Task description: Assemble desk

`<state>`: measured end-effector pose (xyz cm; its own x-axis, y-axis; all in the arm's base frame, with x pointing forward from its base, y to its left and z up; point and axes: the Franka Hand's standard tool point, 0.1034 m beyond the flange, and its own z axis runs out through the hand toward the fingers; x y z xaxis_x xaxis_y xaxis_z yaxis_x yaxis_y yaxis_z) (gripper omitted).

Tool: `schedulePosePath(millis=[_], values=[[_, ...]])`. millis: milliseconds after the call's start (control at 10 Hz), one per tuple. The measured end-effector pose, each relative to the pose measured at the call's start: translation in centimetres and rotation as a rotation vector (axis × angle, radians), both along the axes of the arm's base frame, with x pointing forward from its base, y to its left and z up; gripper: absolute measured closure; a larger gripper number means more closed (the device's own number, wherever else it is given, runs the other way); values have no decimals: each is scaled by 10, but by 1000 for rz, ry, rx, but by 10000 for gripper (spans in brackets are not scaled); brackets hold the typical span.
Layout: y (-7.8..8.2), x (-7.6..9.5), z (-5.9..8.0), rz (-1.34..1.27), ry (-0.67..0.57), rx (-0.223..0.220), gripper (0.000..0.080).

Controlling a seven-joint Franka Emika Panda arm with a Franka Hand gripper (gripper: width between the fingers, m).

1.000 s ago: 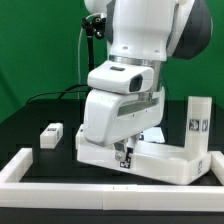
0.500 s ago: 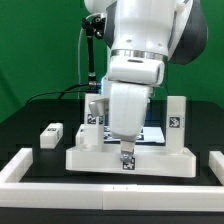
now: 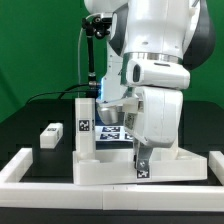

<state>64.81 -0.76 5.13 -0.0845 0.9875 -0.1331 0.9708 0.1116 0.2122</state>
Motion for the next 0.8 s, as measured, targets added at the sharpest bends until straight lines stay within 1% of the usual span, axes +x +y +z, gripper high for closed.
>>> schedulePosePath(millis=[200,300,400,600,800], values=[[0,0,0,-8,0,2,742],[6,-4,-4,-122,-10,28,742],[17,-6,-7,-191,-6,41,742],[26,-2,-9,-256,22,40,742],[29,3,-11,-237,29,29,742]])
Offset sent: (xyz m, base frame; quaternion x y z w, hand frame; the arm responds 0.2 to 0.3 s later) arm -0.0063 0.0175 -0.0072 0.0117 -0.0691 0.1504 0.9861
